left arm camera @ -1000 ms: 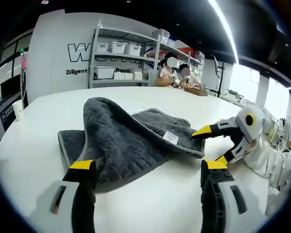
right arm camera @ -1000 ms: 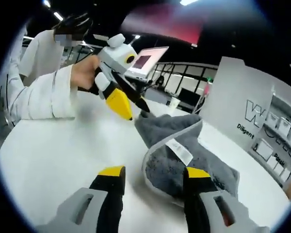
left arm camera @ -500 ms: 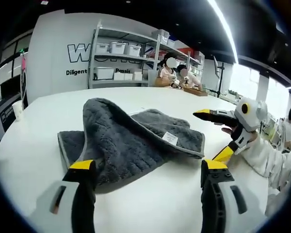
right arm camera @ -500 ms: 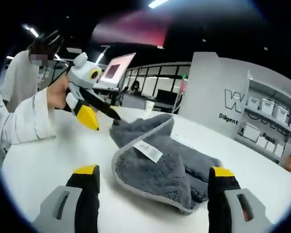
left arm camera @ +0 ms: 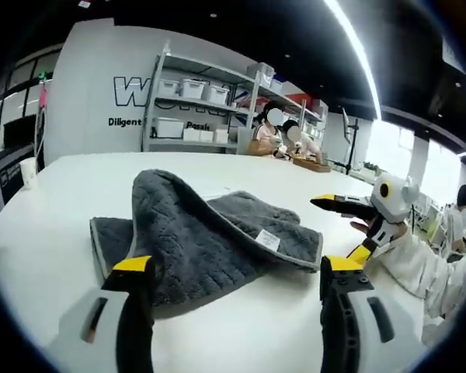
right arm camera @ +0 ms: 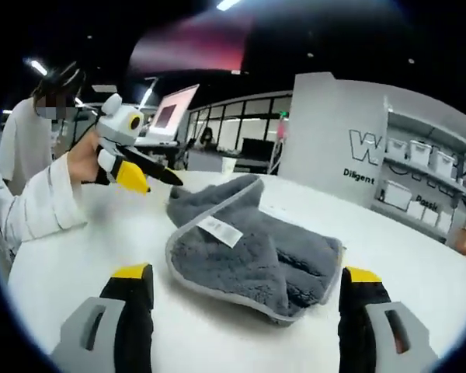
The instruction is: Open the folded towel by lifting each exposed corner and separating the folded layers until the towel lies flat within the target outline without major curled edges
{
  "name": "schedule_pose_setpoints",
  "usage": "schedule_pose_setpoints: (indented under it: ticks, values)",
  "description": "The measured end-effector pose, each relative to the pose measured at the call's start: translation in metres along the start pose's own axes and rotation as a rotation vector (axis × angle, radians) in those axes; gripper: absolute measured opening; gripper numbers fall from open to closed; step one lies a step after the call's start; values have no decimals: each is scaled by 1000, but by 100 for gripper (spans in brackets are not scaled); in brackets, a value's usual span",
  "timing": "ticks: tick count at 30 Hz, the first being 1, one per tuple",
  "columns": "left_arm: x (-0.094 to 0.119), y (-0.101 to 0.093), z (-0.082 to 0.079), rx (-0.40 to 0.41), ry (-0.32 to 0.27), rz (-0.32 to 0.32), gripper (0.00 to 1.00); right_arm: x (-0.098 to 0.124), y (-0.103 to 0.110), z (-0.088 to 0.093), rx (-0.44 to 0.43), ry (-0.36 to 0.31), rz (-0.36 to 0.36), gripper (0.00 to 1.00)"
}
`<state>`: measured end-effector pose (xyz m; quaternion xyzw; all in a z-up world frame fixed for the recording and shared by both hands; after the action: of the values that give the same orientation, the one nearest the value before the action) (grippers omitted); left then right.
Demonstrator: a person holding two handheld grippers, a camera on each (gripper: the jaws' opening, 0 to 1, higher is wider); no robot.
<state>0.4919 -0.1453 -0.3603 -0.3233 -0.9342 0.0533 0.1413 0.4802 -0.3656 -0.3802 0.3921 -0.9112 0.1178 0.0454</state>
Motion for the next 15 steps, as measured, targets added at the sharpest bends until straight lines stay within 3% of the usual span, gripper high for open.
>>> schedule_pose_setpoints:
  ticks: [5, 10, 15]
  values:
    - [-2, 2, 0, 10, -6, -18, 85, 0, 2, 3, 18, 22, -8, 99]
    - [-7, 0, -6, 73, -65, -23, 82, -1, 4, 6, 43, 42, -13, 99]
    - [-13, -7, -6, 87, -82, -9, 80, 0, 5, 8, 41, 53, -25, 99]
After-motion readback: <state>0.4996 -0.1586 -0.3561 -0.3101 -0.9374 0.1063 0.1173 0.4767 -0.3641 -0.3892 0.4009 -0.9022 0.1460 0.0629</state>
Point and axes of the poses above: the point that each gripper's makers call its tool centre point, and the gripper's own axes: x roughly backward along the fingers, y roughly to its left, z roughly out of its underside, the point moved 4 cm from there along x, roughly backward along the fingers, and after that the axes turned 5 degrees about -y, right-handed, at the moved point
